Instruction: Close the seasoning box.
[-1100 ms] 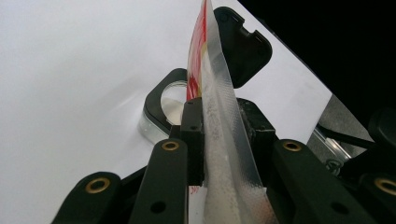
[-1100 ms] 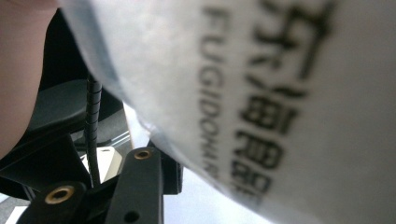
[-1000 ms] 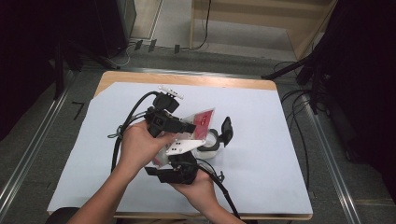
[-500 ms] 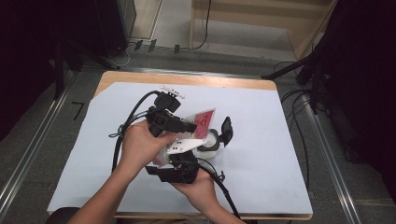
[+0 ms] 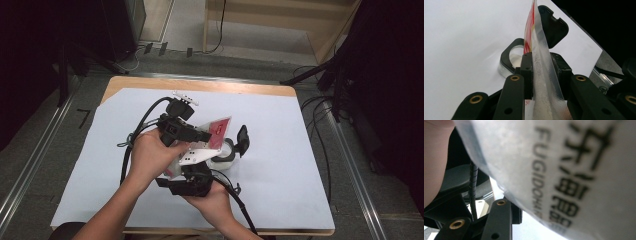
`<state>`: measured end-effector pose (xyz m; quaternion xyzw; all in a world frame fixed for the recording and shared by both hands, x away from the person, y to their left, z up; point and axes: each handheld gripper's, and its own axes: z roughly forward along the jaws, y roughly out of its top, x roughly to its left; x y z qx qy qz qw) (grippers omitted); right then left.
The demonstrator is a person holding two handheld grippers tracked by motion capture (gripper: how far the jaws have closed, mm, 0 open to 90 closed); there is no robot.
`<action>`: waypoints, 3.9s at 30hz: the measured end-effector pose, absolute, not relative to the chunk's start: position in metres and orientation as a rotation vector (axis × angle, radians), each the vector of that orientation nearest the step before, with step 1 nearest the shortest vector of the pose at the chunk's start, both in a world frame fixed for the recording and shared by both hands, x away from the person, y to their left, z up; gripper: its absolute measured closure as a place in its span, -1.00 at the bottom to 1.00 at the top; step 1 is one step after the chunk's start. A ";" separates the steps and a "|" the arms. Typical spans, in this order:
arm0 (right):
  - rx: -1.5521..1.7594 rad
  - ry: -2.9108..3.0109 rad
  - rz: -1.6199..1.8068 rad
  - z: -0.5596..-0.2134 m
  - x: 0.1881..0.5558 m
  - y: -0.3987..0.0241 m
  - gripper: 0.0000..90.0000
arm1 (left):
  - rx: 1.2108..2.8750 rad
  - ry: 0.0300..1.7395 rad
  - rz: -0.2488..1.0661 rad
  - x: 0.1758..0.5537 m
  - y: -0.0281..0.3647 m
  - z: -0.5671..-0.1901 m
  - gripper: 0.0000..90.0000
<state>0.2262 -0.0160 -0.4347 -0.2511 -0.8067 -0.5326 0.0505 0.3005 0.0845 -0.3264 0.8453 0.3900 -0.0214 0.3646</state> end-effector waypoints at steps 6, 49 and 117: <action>-0.766 -2.469 -1.625 -0.435 0.226 -0.016 0.40 | 2.179 0.997 -0.052 0.300 0.083 -0.326 0.66; -0.797 -2.432 -1.638 -0.434 0.226 -0.017 0.41 | 2.168 1.003 -0.064 0.301 0.083 -0.326 0.66; -0.810 -2.432 -1.644 -0.430 0.233 -0.015 0.42 | 2.206 0.982 -0.092 0.314 0.079 -0.320 0.67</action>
